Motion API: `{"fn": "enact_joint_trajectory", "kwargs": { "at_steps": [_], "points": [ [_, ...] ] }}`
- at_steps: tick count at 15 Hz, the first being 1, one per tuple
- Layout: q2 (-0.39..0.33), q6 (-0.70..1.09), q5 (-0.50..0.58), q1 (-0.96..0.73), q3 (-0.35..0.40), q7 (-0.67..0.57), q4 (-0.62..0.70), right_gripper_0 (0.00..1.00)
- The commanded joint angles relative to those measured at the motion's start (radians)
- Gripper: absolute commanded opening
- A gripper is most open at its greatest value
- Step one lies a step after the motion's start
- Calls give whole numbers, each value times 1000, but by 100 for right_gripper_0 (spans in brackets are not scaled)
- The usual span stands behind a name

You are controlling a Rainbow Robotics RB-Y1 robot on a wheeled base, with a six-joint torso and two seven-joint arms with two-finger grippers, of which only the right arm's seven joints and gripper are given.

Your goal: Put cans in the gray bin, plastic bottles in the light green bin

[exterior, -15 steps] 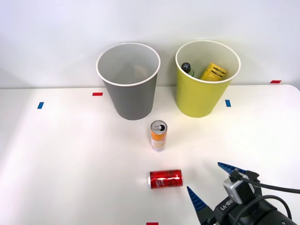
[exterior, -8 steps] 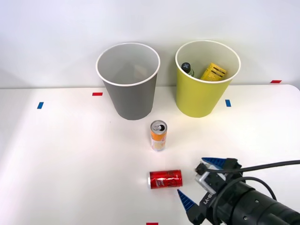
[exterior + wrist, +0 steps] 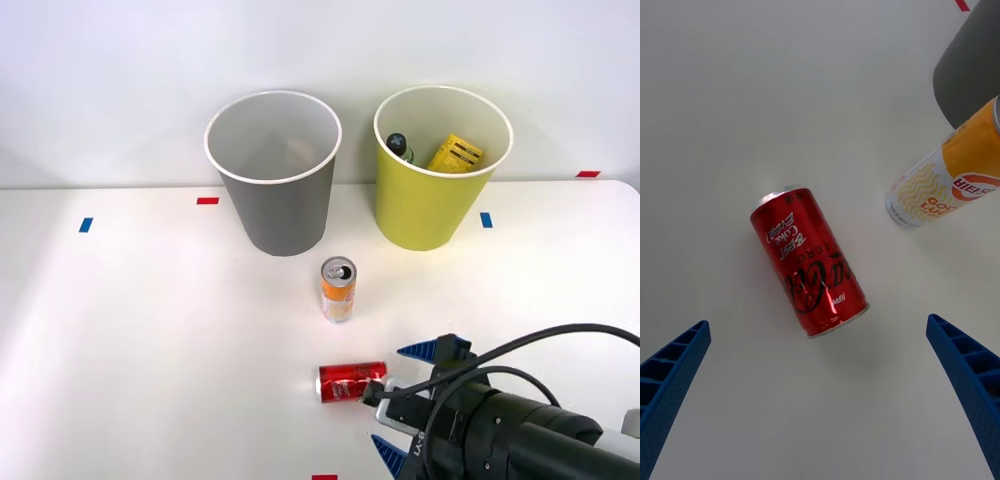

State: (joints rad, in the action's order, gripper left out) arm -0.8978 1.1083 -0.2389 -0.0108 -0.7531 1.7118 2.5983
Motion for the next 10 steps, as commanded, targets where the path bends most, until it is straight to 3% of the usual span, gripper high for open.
{"fn": "enact_joint_trajectory", "kwargs": {
  "at_steps": [1,4,10],
  "points": [
    [62,143,-106,89,1,37,2,100],
    [74,203,-212,201,-12,22,-27,100],
    [22,202,-208,299,-106,-9,-52,100]
  ]
}}
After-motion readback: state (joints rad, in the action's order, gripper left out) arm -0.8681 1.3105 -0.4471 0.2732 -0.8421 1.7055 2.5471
